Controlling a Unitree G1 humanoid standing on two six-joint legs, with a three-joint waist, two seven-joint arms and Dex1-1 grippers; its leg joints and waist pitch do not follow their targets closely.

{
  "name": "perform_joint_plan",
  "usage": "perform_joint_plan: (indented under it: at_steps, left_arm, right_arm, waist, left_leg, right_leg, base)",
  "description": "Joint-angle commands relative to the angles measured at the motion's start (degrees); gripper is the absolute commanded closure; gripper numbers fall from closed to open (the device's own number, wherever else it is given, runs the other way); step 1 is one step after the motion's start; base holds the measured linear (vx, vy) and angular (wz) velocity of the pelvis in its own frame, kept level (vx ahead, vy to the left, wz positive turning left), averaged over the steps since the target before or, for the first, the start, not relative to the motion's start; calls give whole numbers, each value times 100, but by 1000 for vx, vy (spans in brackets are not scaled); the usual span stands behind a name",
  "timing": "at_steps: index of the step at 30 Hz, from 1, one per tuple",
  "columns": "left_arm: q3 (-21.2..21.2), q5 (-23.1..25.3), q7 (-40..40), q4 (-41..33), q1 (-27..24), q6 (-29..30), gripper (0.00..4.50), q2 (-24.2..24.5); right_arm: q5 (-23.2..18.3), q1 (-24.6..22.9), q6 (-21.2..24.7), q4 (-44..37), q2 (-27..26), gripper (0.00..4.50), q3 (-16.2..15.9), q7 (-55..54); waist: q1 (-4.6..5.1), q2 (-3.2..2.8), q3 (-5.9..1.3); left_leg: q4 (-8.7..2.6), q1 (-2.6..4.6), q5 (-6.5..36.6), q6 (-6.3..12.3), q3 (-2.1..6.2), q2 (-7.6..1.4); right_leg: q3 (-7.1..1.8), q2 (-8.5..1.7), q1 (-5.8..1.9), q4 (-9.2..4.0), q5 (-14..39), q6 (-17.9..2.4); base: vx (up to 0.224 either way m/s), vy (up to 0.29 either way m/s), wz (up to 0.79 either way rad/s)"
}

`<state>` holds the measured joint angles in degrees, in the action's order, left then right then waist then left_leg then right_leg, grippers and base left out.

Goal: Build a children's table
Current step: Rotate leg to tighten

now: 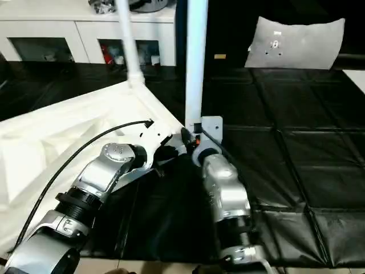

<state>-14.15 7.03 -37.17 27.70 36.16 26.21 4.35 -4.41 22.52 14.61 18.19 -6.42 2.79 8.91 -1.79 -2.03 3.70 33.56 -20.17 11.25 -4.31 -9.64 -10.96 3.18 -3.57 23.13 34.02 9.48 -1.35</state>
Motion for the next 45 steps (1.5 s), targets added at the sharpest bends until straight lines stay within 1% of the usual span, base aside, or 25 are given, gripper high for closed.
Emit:
perform_joint_plan:
  at_steps: [1,3,4,6,7,8,9,10,11,12,13,16,17,19,21,25,26,27,30,32,34,36,37,40,45]
  left_arm:
    - [-109,-21,-7,-171,159,-181,450,-48]
    - [-139,-27,-240,-209,77,-288,450,147]
    - [-139,-27,-240,-209,77,-288,450,147]
    - [-208,-37,-553,-242,-18,-451,450,399]
    - [-253,-33,-727,-248,-58,-556,450,540]
    - [-253,-33,-727,-248,-58,-556,450,540]
    - [-331,-49,-1010,-252,-112,-697,450,754]
    - [-331,-49,-1010,-252,-112,-697,450,754]
    - [-395,-78,-1315,-247,-145,-891,450,926]
    - [-406,-83,-1369,-245,-151,-927,450,955]
    - [-490,-102,-1752,-230,-183,-1161,450,1170]
    - [-577,-144,-2099,-235,-207,-1309,450,1333]
    - [-633,-160,-2293,-234,-223,-1400,450,1421]
    - [-846,-236,-2956,-187,-270,-1867,450,1690]
    - [-948,-330,-3399,-140,-292,-2170,450,1833]
    - [-1057,-386,-3902,16,-236,-2489,450,1955]
    - [-1065,-386,-3927,23,-232,-2501,450,1963]
    - [-1125,-397,-4129,56,-211,-2571,450,2012]
    - [-1236,-414,-4449,92,-168,-2707,450,2084]
    - [-1300,-416,-4603,84,-136,-2789,450,2100]
    - [-1363,-443,-4853,161,-76,-2999,450,2110]
    - [-1410,-459,-4988,171,-45,-3089,450,2095]
    - [-1410,-459,-4988,171,-45,-3089,450,2095]
    - [-1511,-477,-5179,90,12,-3128,450,2031]
    - [-1541,-461,-5222,77,57,-3147,450,1978]
  right_arm:
    - [-235,-125,60,-5,-214,132,-359,497]
    - [-384,-270,32,-270,24,130,-371,968]
    - [-384,-270,32,-270,24,114,-371,968]
    - [-522,-442,25,-563,413,114,-404,1485]
    - [-608,-529,50,-694,656,85,-401,1789]
    - [-608,-529,50,-694,656,82,-401,1789]
    - [-707,-644,39,-828,1047,75,-363,2241]
    - [-707,-644,39,-828,1047,75,-363,2241]
    - [-787,-710,49,-904,1363,61,-315,2613]
    - [-801,-722,46,-916,1419,41,-308,2676]
    - [-893,-785,29,-970,1835,38,-249,3139]
    - [-918,-791,-16,-953,2182,13,-217,3573]
    - [-942,-789,-11,-957,2384,4,-235,3862]
    - [-1105,-777,-20,-1047,2948,4,-409,4778]
    - [-1202,-732,-68,-1074,3266,4,-545,5360]
    - [-1270,-528,-73,-981,3500,4,-749,5960]
    - [-1275,-516,-66,-975,3509,4,-760,5988]
    - [-1289,-423,-29,-924,3554,4,-859,6187]
    - [-1329,-285,71,-855,3627,31,-1030,6512]
    - [-1341,-204,168,-807,3642,63,-1126,6704]
    - [-1380,-87,235,-694,3700,73,-1259,7029]
    - [-1363,-16,238,-599,3716,78,-1358,7197]
    - [-1363,-16,238,-599,3716,105,-1358,7197]
    - [-1291,115,268,-432,3736,117,-1601,7509]
    - [-1177,225,143,-207,3641,158,-1749,7561]
  waist:
    - [-39,-13,-417]
    - [-31,-15,-414]
    - [-41,-2,-415]
    - [-36,6,-420]
    - [-39,-1,-429]
    - [-46,-4,-423]
    - [-53,-2,-426]
    - [-68,-1,-426]
    - [-75,-3,-420]
    - [-80,-9,-414]
    - [-86,-4,-410]
    - [-122,-9,-400]
    - [-133,-6,-395]
    - [-174,7,-398]
    - [-214,7,-398]
    - [-282,13,-397]
    - [-295,33,-399]
    - [-329,19,-407]
    - [-362,28,-398]
    - [-365,25,-404]
    - [-386,42,-400]
    - [-399,63,-400]
    - [-406,55,-403]
    - [-436,66,-397]
    - [-461,65,-406]
  left_leg:
    - [-366,-39,918,241,44,-111]
    - [-375,-54,865,261,50,-125]
    - [-375,-47,880,280,50,-124]
    - [-372,-69,822,315,52,-131]
    - [-360,-45,805,349,44,-143]
    - [-353,-63,789,380,42,-139]
    - [-347,-62,791,395,39,-139]
    - [-346,-57,803,404,40,-148]
    - [-346,-56,791,393,40,-147]
    - [-344,-54,831,397,37,-147]
    - [-347,-45,889,376,33,-154]
    - [-349,-19,1016,350,33,-162]
    - [-349,-13,1030,334,22,-161]
    - [-348,-15,1101,383,41,-156]
    - [-336,-3,1012,457,17,-179]
    - [-334,-12,977,449,9,-191]
    - [-335,0,972,442,9,-201]
    - [-331,18,967,441,9,-204]
    - [-340,30,994,392,8,-215]
    - [-341,14,956,393,10,-217]
    - [-336,7,938,404,8,-214]
    - [-335,9,952,401,4,-212]
    - [-338,11,932,395,7,-214]
    - [-337,8,882,395,1,-221]
    - [-337,14,863,409,-2,-230]
  right_leg:
    - [-238,-393,-325,-459,1469,-983]
    - [-231,-383,-338,-429,1261,-1048]
    - [-230,-381,-343,-440,1268,-1035]
    - [-234,-384,-369,-417,1142,-1074]
    - [-240,-374,-354,-408,1031,-1097]
    - [-237,-378,-367,-400,992,-1147]
    - [-233,-386,-361,-404,1004,-1189]
    - [-237,-396,-364,-407,1028,-1189]
    - [-231,-389,-367,-412,1084,-1188]
    - [-231,-391,-353,-419,1144,-1191]
    - [-232,-396,-344,-424,1263,-1182]
    - [-232,-394,-332,-443,1481,-1136]
    - [-239,-395,-312,-441,1509,-1141]
    - [-227,-399,-352,-454,1625,-1104]
    - [-239,-396,-317,-426,1421,-1188]
    - [-220,-402,-314,-413,1485,-1214]
    - [-221,-408,-309,-414,1507,-1211]
    - [-220,-406,-299,-406,1520,-1227]
    - [-220,-406,-293,-391,1495,-1254]
    - [-220,-415,-307,-381,1444,-1260]
    - [-216,-428,-308,-386,1511,-1232]
    - [-209,-431,-303,-398,1591,-1227]
    - [-208,-432,-306,-391,1591,-1229]
    - [-212,-432,-299,-380,1515,-1250]
    - [-192,-447,-296,-353,1362,-1320]
  base:
    - [0,0,0]
    - [0,0,0]
    - [0,0,0]
    - [0,0,0]
    - [0,0,0]
    - [0,0,0]
    - [0,0,0]
    - [0,0,0]
    - [0,0,0]
    - [0,0,0]
    - [0,0,0]
    - [0,0,0]
    - [0,0,0]
    - [0,0,0]
    - [0,0,0]
    - [0,0,0]
    - [0,0,0]
    - [0,0,0]
    - [0,0,0]
    - [0,0,0]
    - [0,0,0]
    - [0,0,0]
    - [0,0,0]
    - [0,0,0]
    - [0,0,0]
